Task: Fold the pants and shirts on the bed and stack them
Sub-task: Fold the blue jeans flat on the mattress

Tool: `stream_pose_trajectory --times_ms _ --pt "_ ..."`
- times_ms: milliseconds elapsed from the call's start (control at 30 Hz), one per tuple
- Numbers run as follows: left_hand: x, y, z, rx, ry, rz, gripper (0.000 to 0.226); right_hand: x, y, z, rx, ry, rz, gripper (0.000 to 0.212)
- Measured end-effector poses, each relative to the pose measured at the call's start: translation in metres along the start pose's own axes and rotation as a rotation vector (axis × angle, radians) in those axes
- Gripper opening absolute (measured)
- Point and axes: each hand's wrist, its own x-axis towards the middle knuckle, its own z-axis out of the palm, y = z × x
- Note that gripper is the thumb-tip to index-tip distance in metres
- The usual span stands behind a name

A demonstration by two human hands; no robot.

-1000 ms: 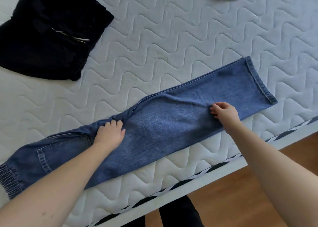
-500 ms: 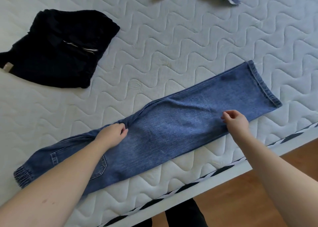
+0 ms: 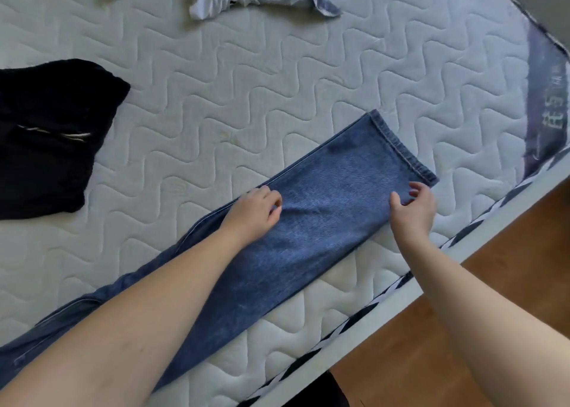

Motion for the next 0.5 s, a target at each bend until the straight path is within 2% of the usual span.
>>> stream_pose_trajectory --times_ms 67,167,233,300,433,500 --pt "0.036 0.022 0.004 -0.007 0.042 -0.015 0.027 0.019 0.007 -0.008 -0.041 0.067 0.149 0.06" --pt "0.089 0.047 0.007 -0.036 0.006 -0.162 0.047 0.037 0.012 -0.011 0.217 -0.054 0.355 0.069" --pt "0.121 0.057 0.007 -0.07 -0.074 -0.3 0.058 0.047 0.013 -0.009 0.391 -0.114 0.427 0.063" --pt "0.15 0.064 0.005 -0.113 -0.104 -0.368 0.065 0.056 0.015 -0.008 0.474 -0.14 0.492 0.052" --pt "0.191 0.074 -0.002 -0.215 -0.174 -0.424 0.064 0.06 0.006 -0.013 0.681 -0.218 0.538 0.002" --pt "0.198 0.078 -0.006 -0.277 -0.201 -0.435 0.046 0.054 -0.005 -0.02 0.747 -0.25 0.486 0.01"
